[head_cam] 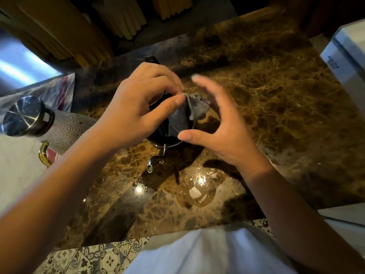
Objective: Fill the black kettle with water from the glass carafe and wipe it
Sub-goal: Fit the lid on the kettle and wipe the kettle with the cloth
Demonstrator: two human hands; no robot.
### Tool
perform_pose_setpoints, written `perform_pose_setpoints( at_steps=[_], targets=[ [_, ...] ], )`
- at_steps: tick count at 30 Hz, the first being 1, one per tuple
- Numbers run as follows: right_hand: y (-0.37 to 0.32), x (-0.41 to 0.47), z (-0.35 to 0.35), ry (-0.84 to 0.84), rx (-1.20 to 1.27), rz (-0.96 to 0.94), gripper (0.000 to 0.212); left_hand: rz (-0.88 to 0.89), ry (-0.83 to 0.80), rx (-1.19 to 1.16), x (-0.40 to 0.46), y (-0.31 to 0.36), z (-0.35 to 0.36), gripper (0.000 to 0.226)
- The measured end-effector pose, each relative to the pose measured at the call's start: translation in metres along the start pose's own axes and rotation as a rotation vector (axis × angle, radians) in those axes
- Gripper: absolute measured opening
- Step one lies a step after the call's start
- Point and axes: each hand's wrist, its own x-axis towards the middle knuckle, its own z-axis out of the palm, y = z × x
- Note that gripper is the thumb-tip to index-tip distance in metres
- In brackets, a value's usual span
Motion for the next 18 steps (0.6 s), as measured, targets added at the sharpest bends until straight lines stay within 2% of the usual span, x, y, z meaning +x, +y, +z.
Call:
perform_pose_setpoints(
  at_steps=[2,4,6,8,11,13,15,18],
  targets=[
    [0.009,0.0,0.0,-0.02,0.038,0.0,0.057,0.018,-0.037,0.003,0.004,-0.001,-0.003,0.022],
    [0.017,-0.001,-0.002,0.035,0.056,0.013,0.033,0.0,-0.047,0.055,0.008,-0.004,-0.006,0.023],
    [0.021,-0.003,-0.007,0.081,0.095,0.068,0.022,-0.039,-0.068,0.1,0.01,-0.008,-0.009,0.025],
    [0.023,-0.005,-0.01,0.116,0.26,0.155,0.014,-0.057,-0.097,0.123,0.01,-0.01,-0.009,0.028],
    [0.025,-0.001,-0.014,0.28,0.495,0.285,0.01,-0.075,-0.068,0.251,0.009,-0.018,-0.01,0.039],
    [0.023,0.007,-0.015,0.386,0.474,0.271,0.014,-0.142,-0.061,0.299,0.007,-0.03,-0.017,0.048],
    [0.019,0.017,-0.009,0.4,0.399,0.241,0.015,-0.234,-0.107,0.247,0.004,-0.042,-0.022,0.056],
    [0.012,0.03,0.015,0.312,0.349,0.211,0.02,-0.297,-0.145,0.095,-0.003,-0.05,-0.019,0.058]
  ],
)
